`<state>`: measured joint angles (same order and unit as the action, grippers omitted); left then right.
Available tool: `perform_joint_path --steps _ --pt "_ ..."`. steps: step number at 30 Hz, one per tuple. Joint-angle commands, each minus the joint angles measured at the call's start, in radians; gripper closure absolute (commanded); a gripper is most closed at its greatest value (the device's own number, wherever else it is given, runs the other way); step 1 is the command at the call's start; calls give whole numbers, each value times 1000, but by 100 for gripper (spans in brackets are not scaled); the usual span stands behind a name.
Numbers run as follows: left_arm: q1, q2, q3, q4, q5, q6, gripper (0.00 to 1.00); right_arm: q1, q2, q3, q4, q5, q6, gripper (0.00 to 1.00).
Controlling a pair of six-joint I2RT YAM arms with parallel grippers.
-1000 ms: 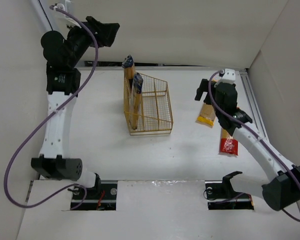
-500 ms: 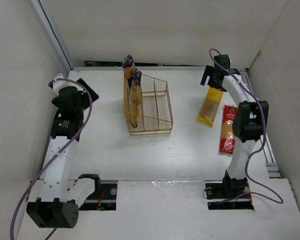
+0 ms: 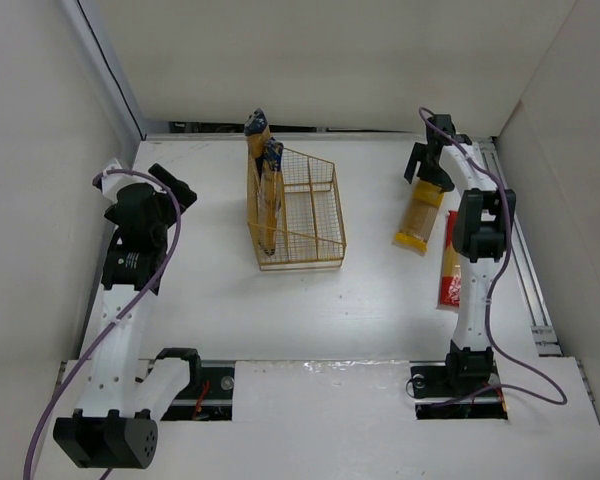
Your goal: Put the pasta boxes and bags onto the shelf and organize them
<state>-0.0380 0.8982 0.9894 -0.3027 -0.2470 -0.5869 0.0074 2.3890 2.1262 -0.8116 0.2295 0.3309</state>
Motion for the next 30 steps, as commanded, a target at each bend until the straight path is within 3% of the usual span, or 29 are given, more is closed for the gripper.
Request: perform_joint_path --steps 1,15,20,23,24,25,28,30 --pt "-3 -12 -18 63 14 -13 0 -30 -54 -34 -5 70 20 0" --pt "-3 7 -38 85 41 -4 0 -52 18 1 -20 19 -70 0" --pt "-3 7 -20 85 32 -4 0 -73 27 1 -20 -39 -70 13" --pt "-3 -2 -20 76 22 -4 0 -93 16 -8 -20 -77 -70 33" --pt "-3 -11 -20 76 12 -4 0 -93 16 -23 -11 -78 -70 54" --pt "-3 -12 -20 76 12 -4 0 -93 -8 -56 17 -90 -82 68" --pt "-3 -21 -20 76 12 -4 0 -93 -68 -151 106 -119 -113 100" --pt "-3 -21 -20 76 12 -4 0 -93 -102 -185 149 -149 -141 100"
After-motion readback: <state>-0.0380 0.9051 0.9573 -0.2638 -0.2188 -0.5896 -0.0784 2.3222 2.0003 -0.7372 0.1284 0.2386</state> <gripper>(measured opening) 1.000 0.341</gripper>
